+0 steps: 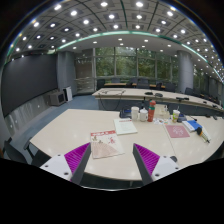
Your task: Arrange mouse
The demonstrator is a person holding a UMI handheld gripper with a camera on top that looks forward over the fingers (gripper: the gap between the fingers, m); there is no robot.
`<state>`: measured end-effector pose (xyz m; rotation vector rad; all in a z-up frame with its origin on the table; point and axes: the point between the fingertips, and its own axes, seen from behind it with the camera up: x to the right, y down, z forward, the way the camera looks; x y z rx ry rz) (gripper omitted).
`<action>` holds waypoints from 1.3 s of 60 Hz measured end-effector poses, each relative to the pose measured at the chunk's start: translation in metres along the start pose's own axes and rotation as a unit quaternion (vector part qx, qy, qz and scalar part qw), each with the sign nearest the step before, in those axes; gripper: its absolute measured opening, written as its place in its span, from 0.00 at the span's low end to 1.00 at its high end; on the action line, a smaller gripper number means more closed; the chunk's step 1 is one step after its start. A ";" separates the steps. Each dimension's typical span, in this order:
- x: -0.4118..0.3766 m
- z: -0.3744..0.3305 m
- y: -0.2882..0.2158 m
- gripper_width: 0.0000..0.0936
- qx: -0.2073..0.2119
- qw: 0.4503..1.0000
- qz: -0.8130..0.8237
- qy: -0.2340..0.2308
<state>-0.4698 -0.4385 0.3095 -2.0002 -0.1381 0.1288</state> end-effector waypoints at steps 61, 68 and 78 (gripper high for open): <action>0.335 0.165 0.236 0.91 -0.096 0.987 0.055 0.117; 0.352 0.188 0.246 0.91 -0.108 0.986 0.071 0.108; 0.362 0.212 0.240 0.91 -0.109 0.986 0.080 0.096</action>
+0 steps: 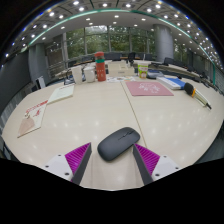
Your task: Arrange mouse
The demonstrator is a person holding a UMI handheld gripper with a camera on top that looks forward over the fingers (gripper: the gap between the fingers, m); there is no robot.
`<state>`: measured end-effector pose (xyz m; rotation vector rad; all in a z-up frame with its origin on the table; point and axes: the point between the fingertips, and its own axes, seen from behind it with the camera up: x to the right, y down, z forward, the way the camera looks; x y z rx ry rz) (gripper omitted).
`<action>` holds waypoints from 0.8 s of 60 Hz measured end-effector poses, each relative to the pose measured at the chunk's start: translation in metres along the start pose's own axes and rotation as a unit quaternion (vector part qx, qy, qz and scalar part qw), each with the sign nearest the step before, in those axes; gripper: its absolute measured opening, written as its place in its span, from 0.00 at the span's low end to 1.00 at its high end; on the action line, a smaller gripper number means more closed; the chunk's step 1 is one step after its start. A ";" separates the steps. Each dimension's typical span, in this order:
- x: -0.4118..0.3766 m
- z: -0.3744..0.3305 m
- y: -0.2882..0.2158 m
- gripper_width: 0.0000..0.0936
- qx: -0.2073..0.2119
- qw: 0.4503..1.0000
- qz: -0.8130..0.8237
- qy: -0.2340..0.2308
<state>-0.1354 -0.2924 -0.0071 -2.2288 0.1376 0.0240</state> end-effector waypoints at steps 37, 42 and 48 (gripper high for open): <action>-0.007 0.055 -0.035 0.48 -0.003 0.999 -0.040 0.029; -0.007 0.056 -0.034 0.43 -0.011 0.998 -0.050 0.027; -0.007 0.058 -0.036 0.39 -0.026 0.998 -0.056 0.030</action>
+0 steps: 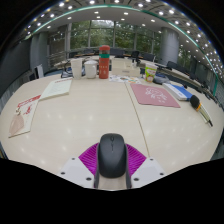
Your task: Arrange mouse
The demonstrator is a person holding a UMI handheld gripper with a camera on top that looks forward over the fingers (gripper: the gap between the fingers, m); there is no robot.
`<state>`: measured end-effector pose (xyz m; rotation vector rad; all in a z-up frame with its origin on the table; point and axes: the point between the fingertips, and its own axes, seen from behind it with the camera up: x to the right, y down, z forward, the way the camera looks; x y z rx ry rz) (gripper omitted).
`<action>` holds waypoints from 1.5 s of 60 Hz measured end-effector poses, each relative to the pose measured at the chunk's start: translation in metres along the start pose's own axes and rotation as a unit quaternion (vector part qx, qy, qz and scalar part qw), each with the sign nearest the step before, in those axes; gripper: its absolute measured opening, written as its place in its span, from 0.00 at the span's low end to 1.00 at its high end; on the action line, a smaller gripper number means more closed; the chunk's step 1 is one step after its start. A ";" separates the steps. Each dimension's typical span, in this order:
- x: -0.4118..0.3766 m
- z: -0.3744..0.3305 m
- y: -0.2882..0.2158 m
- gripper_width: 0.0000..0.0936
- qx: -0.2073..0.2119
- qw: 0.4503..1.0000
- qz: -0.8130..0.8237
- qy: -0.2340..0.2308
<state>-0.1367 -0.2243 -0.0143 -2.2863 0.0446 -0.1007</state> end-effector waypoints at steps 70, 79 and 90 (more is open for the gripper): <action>0.244 0.245 -0.202 0.54 0.021 0.999 0.038 -0.023; 0.243 0.222 -0.201 0.90 0.015 0.999 0.032 -0.019; 0.233 0.147 -0.201 0.91 0.015 0.999 0.038 -0.017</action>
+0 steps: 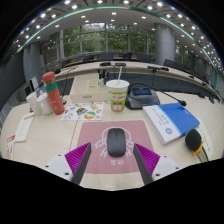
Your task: Arrange mouse
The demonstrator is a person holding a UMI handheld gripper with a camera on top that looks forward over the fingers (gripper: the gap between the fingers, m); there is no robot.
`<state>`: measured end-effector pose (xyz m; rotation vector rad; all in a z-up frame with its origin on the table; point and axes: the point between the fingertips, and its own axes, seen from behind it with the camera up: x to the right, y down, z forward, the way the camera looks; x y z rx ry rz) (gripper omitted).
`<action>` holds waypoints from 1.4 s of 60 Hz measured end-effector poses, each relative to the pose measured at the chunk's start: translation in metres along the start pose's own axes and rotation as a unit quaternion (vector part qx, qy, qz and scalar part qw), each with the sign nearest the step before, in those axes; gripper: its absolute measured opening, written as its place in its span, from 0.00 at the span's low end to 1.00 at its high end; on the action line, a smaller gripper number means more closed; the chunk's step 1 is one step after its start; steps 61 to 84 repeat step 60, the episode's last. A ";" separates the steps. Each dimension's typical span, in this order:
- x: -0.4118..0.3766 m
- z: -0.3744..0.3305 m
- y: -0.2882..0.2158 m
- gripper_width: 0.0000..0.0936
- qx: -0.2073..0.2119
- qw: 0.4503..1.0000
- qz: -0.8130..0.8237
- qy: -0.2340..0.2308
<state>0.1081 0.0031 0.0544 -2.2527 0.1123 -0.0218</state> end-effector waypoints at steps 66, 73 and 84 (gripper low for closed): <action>-0.064 -0.356 0.074 0.92 0.078 0.996 -0.009 0.043; -0.064 -0.356 0.074 0.92 0.078 0.996 -0.009 0.043; -0.064 -0.356 0.074 0.92 0.078 0.996 -0.009 0.043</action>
